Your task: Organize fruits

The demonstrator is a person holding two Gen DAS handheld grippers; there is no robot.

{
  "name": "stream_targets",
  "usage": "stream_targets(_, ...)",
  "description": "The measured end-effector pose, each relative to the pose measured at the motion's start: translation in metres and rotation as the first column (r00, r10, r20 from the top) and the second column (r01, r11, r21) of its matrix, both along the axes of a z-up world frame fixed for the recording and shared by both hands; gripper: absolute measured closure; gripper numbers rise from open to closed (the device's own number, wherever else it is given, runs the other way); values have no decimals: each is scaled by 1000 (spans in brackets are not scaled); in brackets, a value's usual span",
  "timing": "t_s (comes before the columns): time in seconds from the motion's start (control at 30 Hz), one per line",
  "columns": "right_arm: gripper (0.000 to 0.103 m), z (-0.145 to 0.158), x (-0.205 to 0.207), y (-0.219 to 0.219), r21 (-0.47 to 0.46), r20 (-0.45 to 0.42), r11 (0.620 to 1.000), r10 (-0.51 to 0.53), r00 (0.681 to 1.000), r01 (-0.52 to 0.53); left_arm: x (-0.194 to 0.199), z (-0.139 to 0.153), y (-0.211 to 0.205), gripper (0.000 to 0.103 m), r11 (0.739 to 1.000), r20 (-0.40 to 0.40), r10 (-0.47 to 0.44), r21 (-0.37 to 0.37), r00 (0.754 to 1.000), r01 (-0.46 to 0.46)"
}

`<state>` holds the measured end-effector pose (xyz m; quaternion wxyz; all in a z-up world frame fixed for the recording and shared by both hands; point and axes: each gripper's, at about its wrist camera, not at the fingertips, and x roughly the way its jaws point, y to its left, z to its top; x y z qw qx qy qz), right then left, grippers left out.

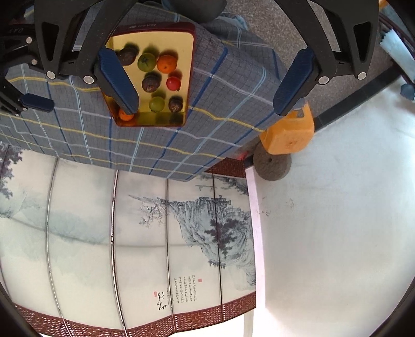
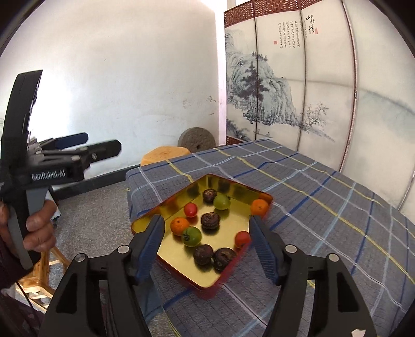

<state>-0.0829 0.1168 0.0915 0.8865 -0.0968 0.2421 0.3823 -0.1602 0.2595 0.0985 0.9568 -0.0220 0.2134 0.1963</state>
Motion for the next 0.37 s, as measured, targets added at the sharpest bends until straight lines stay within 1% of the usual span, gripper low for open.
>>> stream_targets(0.07,37,-1,2,-15,-3,0,1000,-22,1000,22,0,6,-6,0,1000,2,-5,9,1000,5)
stream_targets(0.13,31,-5,9,-35,-15,-6,998,-66,998,65,-2,11,-12,0,1000,15,-5,13,1000,5)
stream_targets(0.17,30,-8,14,-44,-18,-11,996,-87,996,87,-2,13,-15,0,1000,16,-6,20,1000,6)
stream_targets(0.2,26,-13,24,-60,-24,-35,993,-116,993,115,-2,14,-18,0,1000,14,-16,25,1000,16)
stream_targets(0.23,25,-17,32,-70,-31,-54,990,-140,989,139,-1,16,-22,0,999,12,-17,32,1000,16)
stream_targets(0.27,25,-23,45,-87,-47,-77,981,-192,978,189,-1,16,-25,0,999,10,-11,45,1000,10)
stream_targets(0.3,20,-27,56,-100,-58,-96,973,-227,969,222,1,17,-28,0,999,2,-12,50,1000,12)
stream_targets(0.33,13,-33,69,-115,-73,-126,965,-259,958,251,3,17,-30,0,999,-15,-25,45,1000,25)
stream_targets(0.37,10,-40,82,-131,-94,-146,953,-301,943,289,6,17,-31,0,999,-28,-34,37,999,35)
